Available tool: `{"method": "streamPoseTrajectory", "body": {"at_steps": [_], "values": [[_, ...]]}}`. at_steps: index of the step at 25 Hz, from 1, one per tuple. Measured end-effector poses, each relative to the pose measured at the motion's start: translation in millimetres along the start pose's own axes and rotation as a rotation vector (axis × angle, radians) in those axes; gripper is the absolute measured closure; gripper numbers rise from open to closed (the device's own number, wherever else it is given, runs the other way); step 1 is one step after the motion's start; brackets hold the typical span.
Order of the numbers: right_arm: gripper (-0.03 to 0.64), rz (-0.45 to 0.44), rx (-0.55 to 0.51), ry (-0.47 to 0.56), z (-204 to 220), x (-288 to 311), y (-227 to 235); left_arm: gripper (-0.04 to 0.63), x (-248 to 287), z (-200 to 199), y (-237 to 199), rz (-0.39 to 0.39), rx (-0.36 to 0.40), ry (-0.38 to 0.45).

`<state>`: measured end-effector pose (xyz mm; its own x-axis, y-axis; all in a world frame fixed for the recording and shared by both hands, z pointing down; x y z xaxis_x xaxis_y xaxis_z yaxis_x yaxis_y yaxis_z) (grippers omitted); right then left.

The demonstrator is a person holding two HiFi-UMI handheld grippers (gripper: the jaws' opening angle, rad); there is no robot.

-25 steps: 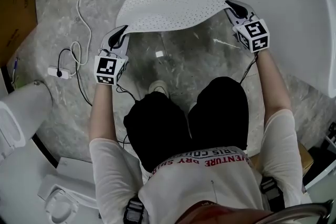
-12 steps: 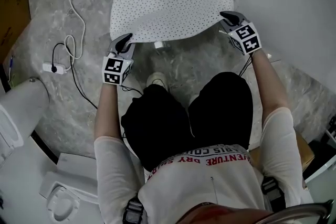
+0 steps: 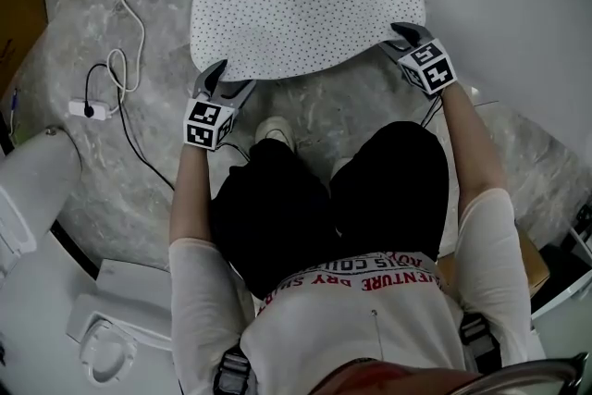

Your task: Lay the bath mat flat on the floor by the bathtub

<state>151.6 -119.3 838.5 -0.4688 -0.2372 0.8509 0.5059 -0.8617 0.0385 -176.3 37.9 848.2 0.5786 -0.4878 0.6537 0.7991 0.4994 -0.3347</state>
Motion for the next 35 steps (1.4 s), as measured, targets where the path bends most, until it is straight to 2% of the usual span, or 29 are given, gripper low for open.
{"method": "streamPoseTrajectory", "body": {"at_steps": [3, 7, 12, 14, 17, 18, 19, 20, 23, 25, 27, 28, 29, 30, 35], "values": [[0.329, -0.074, 0.002, -0.004, -1, -3, -12, 0.235, -8, -3, 6, 0.011, -0.032, 0.045], [0.316, -0.105, 0.013, 0.037, -20, -14, -17, 0.221, -25, -20, 4, -0.040, -0.094, 0.144], [0.318, -0.033, 0.041, 0.077, -61, -21, -4, 0.221, -40, -50, -17, -0.140, -0.146, 0.205], [0.337, -0.003, 0.075, 0.100, -75, -18, 2, 0.222, -41, -56, -32, -0.183, -0.169, 0.222], [0.468, 0.048, 0.105, 0.136, -95, -15, 5, 0.235, -40, -59, -52, -0.242, -0.181, 0.211], [0.522, 0.067, 0.107, 0.149, -101, -15, 5, 0.304, -41, -60, -59, -0.283, -0.184, 0.208], [0.580, 0.081, 0.109, 0.162, -107, -13, 4, 0.452, -43, -61, -68, -0.335, -0.188, 0.210], [0.592, 0.090, 0.115, 0.174, -113, -12, 3, 0.550, -45, -62, -76, -0.381, -0.190, 0.214], [0.606, 0.092, 0.144, 0.213, -129, -9, -3, 0.583, -46, -65, -98, -0.458, -0.190, 0.210], [0.606, 0.082, 0.158, 0.241, -140, -8, -8, 0.583, -43, -62, -115, -0.498, -0.201, 0.187], [0.606, 0.073, 0.153, 0.267, -149, -6, -14, 0.580, -34, -54, -133, -0.506, -0.227, 0.149], [0.606, 0.070, 0.148, 0.277, -153, -4, -18, 0.526, -29, -48, -141, -0.492, -0.246, 0.126], [0.605, 0.067, 0.142, 0.283, -156, -2, -22, 0.408, -23, -42, -148, -0.474, -0.268, 0.103], [0.604, 0.064, 0.134, 0.286, -158, 0, -25, 0.363, -17, -37, -154, -0.459, -0.288, 0.084], [0.604, 0.046, 0.123, 0.262, -155, 9, -33, 0.354, -1, -21, -178, -0.452, -0.319, 0.011]]}}
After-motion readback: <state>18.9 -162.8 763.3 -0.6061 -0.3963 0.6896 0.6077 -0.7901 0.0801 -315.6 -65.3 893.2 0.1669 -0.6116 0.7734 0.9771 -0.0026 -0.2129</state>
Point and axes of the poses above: the fingertips, and each gripper's own axes: x forward along the fingers, y to its right, z out of its underside, the point moved 4 cm from there along -x, backward along the fingers, and after that the axes turned 7 degrees about z, right-handed, at the moved point
